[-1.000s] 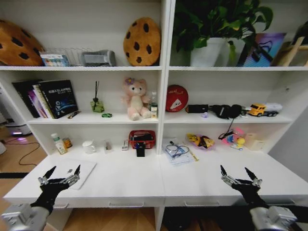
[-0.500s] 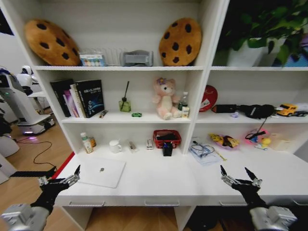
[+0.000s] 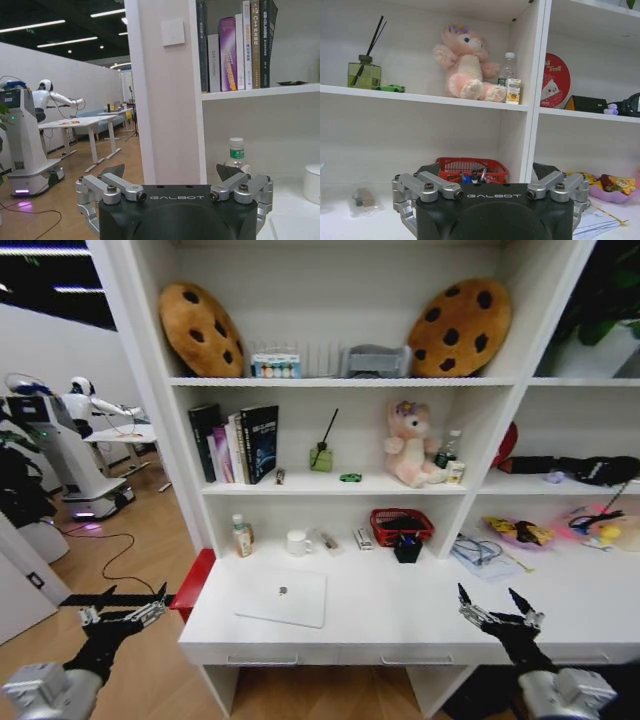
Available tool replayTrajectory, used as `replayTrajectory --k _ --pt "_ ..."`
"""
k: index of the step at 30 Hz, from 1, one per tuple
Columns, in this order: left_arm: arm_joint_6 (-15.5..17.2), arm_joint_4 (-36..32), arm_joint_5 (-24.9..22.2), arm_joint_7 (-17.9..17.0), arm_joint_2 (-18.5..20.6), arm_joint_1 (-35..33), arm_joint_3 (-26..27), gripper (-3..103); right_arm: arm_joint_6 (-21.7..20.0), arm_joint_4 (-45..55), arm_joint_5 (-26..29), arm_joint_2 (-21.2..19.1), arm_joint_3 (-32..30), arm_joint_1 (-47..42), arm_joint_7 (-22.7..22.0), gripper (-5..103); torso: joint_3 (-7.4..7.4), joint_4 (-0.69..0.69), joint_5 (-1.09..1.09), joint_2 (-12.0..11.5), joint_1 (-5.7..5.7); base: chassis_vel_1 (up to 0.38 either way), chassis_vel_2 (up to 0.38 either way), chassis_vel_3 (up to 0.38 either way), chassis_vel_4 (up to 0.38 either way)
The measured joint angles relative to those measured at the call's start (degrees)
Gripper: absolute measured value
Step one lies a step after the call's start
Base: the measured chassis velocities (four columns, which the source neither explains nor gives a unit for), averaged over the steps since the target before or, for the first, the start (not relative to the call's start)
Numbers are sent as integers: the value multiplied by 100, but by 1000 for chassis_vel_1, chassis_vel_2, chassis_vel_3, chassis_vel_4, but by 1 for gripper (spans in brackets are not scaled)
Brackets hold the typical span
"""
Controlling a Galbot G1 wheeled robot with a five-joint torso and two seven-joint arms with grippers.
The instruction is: Organize the objects on the table.
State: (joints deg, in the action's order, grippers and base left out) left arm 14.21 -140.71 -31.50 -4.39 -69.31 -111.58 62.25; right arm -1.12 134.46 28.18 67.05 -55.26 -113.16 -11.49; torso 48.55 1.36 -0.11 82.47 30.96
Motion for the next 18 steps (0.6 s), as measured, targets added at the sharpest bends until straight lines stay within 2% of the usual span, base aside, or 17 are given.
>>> replayTrajectory --k 1,2,3,4,6,8,12,15,18 --pt "0 -1 0 -1 0 0 1 100 0 -2 0 0 1 2 0 100 0 -6 20 0 -2 63 63 -77 7" --pt "0 -1 0 -1 0 0 1 100 0 -2 0 0 1 2 0 100 0 -6 20 0 -2 63 63 -77 7" --pt "0 0 0 -1 0 0 -1 100 0 -1 0 -1 0 2 0 100 1 -6 2 -1 0 0 0 0 0" --pt "0 -1 0 0 0 0 -1 100 0 -2 0 -1 0 2 0 100 1 -2 16 -1 -1 -27 -39 58 37" --pt "0 -2 0 1 0 0 -1 100 -1 -3 0 -2 0 2 -1 100 2 -4 19 -1 0 -49 -39 55 53" --pt "0 -2 0 5 -1 0 -3 100 -1 -2 0 -2 -2 2 -2 100 2 -3 11 -2 2 -76 -98 47 83" --pt "0 -2 0 6 -1 0 -3 100 -1 -3 0 -2 -2 2 -2 100 2 -3 17 -2 1 -3 -76 26 75" --pt "0 -2 0 6 -1 0 -3 100 -1 -3 0 -2 -2 2 -2 100 2 -4 9 -2 1 63 -72 -68 88" --pt "0 -2 0 6 -1 0 -2 100 -1 -3 0 -2 -2 2 -2 100 2 -4 13 -2 1 154 -80 -164 100"
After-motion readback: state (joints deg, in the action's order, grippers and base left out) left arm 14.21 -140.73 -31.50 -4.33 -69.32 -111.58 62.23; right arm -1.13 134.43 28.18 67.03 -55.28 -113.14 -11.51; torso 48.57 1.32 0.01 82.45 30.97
